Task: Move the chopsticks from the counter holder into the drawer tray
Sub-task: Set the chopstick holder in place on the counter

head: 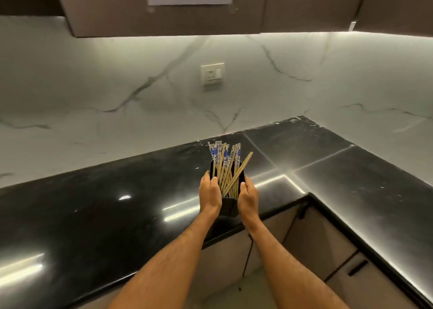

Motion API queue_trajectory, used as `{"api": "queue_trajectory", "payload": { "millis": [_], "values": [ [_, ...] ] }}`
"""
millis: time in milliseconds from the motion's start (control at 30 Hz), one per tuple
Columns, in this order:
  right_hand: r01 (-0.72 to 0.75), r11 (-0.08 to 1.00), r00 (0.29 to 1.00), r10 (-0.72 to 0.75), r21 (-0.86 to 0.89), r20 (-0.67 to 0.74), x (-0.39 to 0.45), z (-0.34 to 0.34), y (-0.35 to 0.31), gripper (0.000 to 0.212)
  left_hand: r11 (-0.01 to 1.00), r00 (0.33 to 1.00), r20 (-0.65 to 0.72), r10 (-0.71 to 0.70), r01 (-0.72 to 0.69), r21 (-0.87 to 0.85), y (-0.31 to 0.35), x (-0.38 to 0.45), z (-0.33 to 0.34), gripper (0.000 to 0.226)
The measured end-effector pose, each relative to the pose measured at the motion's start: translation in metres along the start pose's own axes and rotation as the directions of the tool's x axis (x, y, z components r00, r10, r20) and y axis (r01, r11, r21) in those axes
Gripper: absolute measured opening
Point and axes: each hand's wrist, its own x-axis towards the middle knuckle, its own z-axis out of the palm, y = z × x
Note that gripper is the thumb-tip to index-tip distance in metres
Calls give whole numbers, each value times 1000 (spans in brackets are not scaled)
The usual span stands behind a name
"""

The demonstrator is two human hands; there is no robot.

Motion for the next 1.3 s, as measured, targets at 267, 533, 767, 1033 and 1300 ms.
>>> {"api": "queue_trajectory", "payload": {
  "millis": [267, 533, 767, 1033, 1300],
  "values": [
    [-29, 999, 962, 16, 43, 274, -75, 158, -5, 36, 999, 962, -268, -46, 42, -21, -21, -9, -178, 30],
    [-74, 996, 901, 48, 42, 432, -174, 330, -5, 35, 998, 901, -430, -57, 52, -23, -59, -18, -375, 25],
    [-133, 990, 882, 96, 47, 461, -231, 431, 7, 37, 997, 886, -456, -79, 63, -51, -98, -14, -487, 25],
    [-132, 990, 883, 139, -46, 449, -244, 480, 34, 40, 991, 896, -424, -130, 112, -68, -138, 3, -532, 29],
    [-123, 985, 908, 161, -121, 386, -234, 502, 39, 39, 988, 903, -401, -152, 123, -96, -146, 23, -546, 30]
  ]
}}
